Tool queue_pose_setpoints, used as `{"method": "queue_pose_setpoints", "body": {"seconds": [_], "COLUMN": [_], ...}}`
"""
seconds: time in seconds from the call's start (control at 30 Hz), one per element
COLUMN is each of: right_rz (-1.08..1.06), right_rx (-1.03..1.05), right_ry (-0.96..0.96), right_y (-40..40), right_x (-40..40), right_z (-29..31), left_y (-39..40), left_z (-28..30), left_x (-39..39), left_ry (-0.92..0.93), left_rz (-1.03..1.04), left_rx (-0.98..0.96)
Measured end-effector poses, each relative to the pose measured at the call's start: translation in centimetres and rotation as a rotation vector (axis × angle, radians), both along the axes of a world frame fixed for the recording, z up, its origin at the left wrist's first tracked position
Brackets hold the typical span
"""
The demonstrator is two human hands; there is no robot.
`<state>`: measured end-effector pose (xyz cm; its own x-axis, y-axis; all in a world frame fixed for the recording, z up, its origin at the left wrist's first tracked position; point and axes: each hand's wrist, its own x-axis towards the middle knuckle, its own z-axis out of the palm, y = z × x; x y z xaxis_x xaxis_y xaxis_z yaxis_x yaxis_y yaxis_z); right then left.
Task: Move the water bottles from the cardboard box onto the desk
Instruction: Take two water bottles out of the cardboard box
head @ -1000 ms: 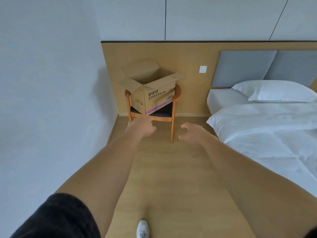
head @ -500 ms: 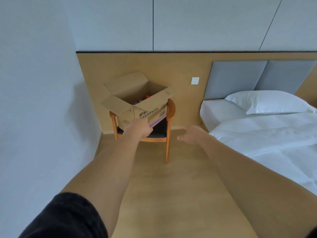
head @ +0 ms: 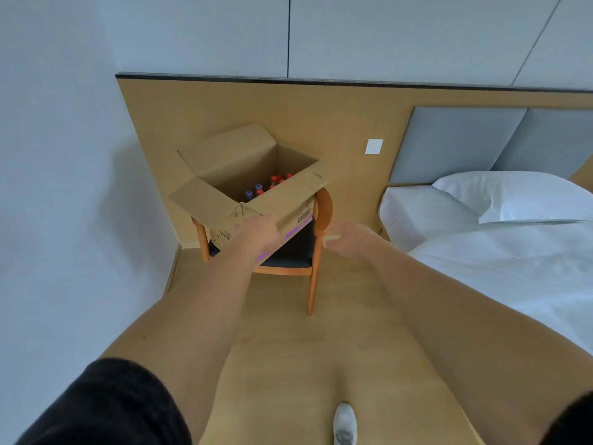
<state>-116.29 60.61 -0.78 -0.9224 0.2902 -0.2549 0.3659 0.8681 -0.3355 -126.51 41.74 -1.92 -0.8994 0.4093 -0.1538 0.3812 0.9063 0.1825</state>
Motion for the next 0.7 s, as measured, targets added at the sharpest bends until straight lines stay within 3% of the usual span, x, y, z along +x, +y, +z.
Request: {"method": "queue_pose_setpoints", "body": {"seconds": [0.7], "right_rz": [0.274], "right_rx": [-0.064], "right_ry": [-0.024], "right_y": [16.5], "right_x": [-28.6], "right_z": [0.4], "left_y": [14.9], "left_z": [-1.5], "left_x": [-22.1], "left_ry": [-0.064], "left_rz": [0.308], "left_rx": [0.015]}}
